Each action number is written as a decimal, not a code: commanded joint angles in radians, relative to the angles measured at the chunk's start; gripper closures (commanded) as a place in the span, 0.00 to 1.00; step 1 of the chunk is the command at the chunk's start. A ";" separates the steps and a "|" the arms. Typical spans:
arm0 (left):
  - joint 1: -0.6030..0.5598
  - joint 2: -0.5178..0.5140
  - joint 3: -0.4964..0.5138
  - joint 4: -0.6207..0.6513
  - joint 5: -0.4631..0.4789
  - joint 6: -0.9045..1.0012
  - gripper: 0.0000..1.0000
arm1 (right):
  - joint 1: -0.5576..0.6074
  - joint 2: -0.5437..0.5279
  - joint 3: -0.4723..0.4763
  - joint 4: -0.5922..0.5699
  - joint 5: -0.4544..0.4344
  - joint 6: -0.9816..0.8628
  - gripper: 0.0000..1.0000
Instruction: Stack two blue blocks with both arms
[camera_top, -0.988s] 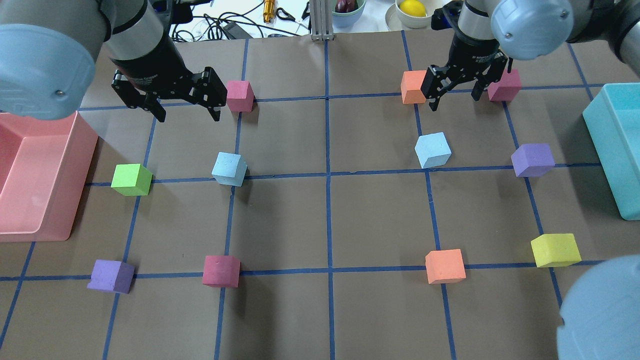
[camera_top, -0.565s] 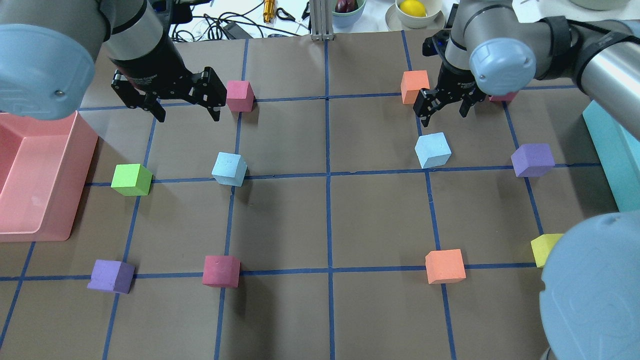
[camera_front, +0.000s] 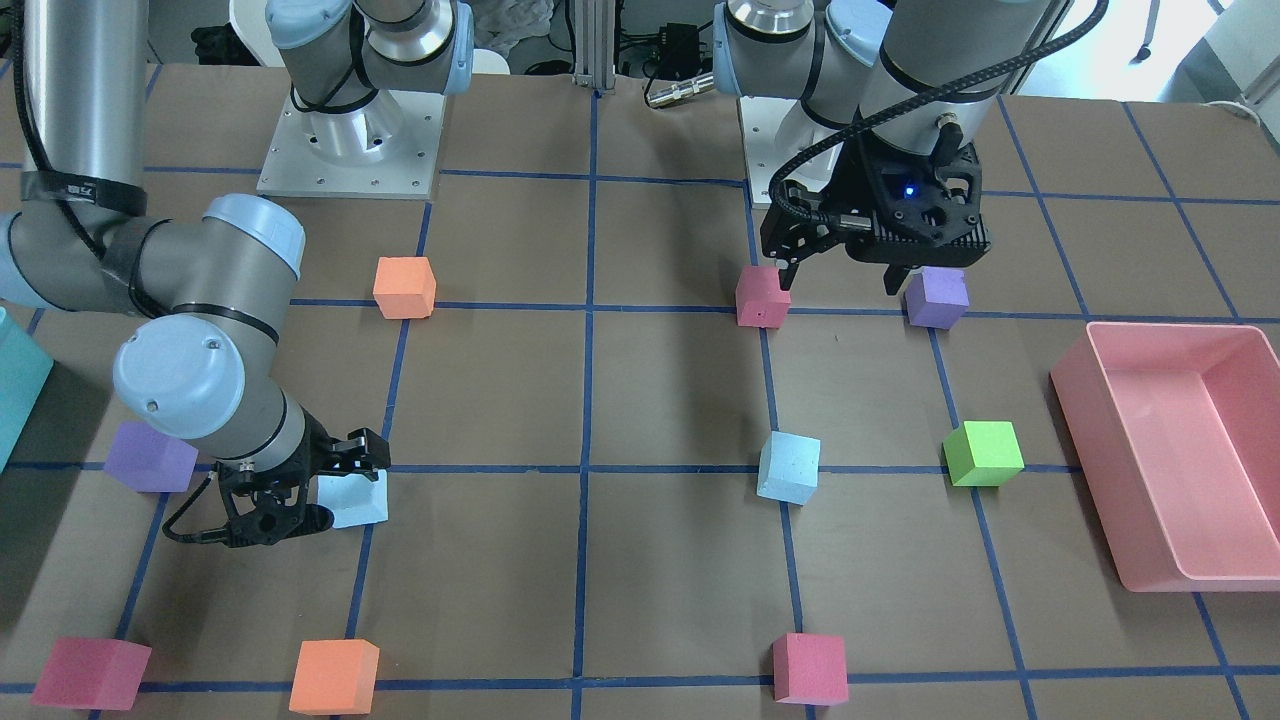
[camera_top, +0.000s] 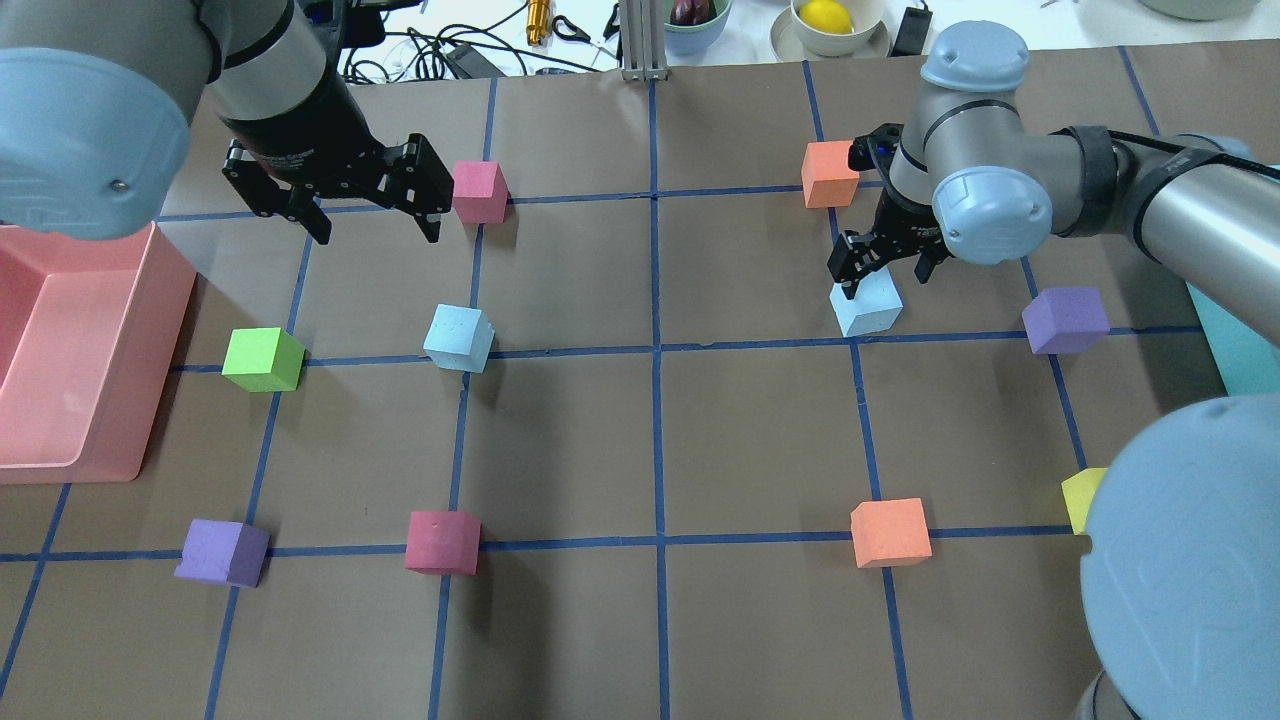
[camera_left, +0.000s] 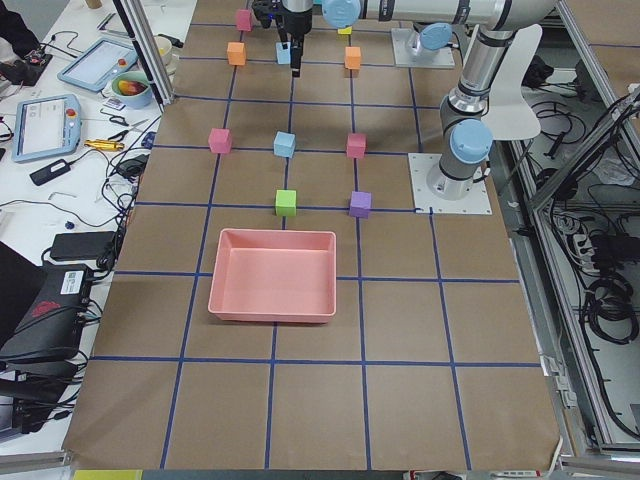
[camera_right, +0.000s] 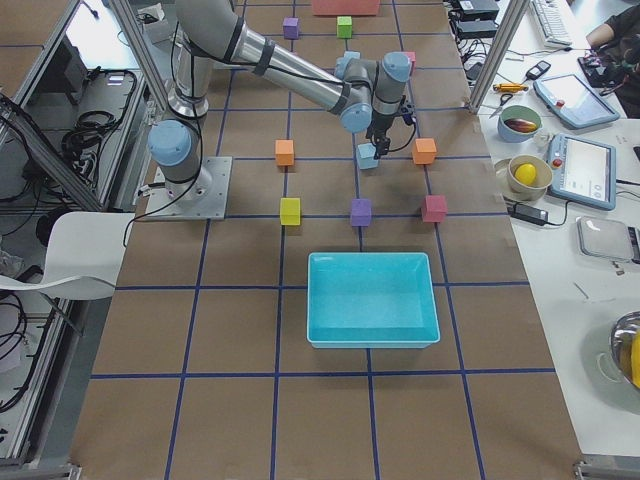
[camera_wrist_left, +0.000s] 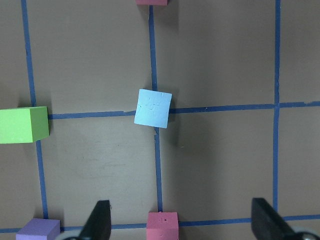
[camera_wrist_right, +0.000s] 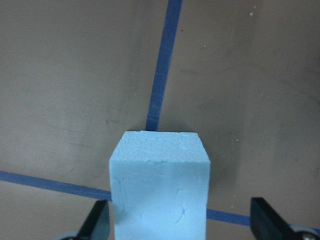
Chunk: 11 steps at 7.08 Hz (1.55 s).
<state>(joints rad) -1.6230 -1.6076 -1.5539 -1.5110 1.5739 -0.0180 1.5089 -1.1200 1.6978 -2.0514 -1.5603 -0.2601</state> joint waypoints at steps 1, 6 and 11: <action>0.002 -0.003 -0.003 0.000 0.000 0.001 0.00 | -0.001 0.019 -0.003 -0.001 0.064 0.019 0.00; 0.031 -0.086 -0.150 0.180 0.000 0.160 0.00 | -0.003 0.031 -0.001 -0.007 0.043 -0.054 0.86; 0.034 -0.336 -0.267 0.570 0.018 0.351 0.00 | 0.127 -0.076 -0.012 0.079 0.045 0.250 1.00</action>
<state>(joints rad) -1.5907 -1.8854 -1.8153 -0.9953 1.5865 0.2908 1.5624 -1.1642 1.6798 -1.9933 -1.5110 -0.1292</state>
